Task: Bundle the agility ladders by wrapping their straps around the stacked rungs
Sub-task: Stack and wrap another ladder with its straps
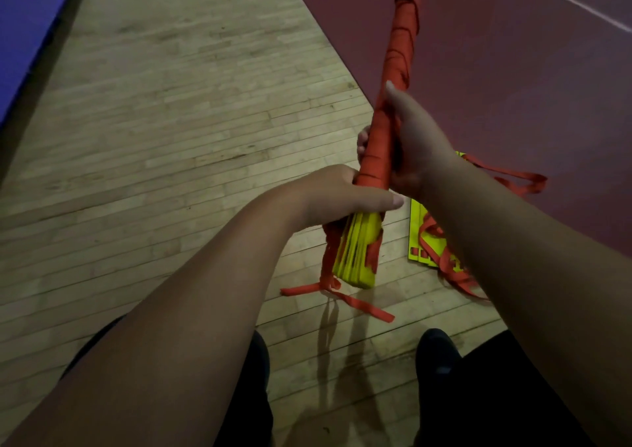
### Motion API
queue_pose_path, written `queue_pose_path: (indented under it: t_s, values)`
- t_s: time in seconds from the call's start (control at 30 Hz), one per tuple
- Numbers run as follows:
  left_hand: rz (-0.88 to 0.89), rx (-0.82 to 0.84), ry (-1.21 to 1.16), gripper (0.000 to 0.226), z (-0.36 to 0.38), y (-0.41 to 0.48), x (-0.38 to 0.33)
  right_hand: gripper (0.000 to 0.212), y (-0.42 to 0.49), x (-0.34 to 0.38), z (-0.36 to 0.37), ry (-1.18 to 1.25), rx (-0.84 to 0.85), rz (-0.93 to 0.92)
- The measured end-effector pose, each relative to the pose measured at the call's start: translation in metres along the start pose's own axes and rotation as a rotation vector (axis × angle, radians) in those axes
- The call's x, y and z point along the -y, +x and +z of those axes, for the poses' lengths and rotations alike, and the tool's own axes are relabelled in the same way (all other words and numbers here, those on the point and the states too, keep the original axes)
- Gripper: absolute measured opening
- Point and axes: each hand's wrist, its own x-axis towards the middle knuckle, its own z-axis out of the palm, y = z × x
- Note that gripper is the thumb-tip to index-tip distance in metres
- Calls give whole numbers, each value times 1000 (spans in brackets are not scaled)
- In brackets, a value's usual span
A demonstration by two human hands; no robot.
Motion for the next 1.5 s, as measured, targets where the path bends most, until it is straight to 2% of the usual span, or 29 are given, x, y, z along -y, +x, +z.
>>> queue_pose_path:
  t_s: [0.07, 0.13, 0.2, 0.3, 0.43, 0.6, 0.73, 0.87, 0.97, 1.1, 1.23, 1.5]
  values:
    - [56, 12, -92, 33, -3, -3, -4, 36, -1, 6, 0, 139, 73, -6]
    - [73, 12, -59, 35, -6, -5, -4, 36, 0, 8, -1, 144, 81, -10]
    - [40, 7, 56, 43, -9, -4, 1, 37, 3, 6, -2, 40, 34, -35]
    - [-32, 29, 240, 57, -8, -2, 6, 39, 8, 0, -8, -176, -150, -115]
    - [-62, 94, 420, 64, -4, -2, 5, 40, 15, -8, -14, -405, -303, -187]
    - [-46, 188, 607, 52, -10, -5, 9, 39, 19, -5, -23, -710, -389, -325]
    - [-51, 223, 607, 34, -22, -8, 8, 40, 18, -3, -28, -885, -448, -324]
    - [-69, 263, 599, 28, -30, -9, 13, 41, 19, -2, -28, -888, -454, -279]
    - [-20, 223, 604, 23, -35, -8, 17, 43, 19, -1, -28, -878, -424, -254]
    - [62, 220, 430, 24, -39, -11, 16, 43, 16, -2, -27, -805, -359, -209]
    - [49, 231, 288, 27, -42, -14, 12, 39, 14, -3, -25, -744, -317, -171]
    - [2, 298, 251, 11, -46, -16, 14, 37, 17, -5, -22, -664, -294, -161]
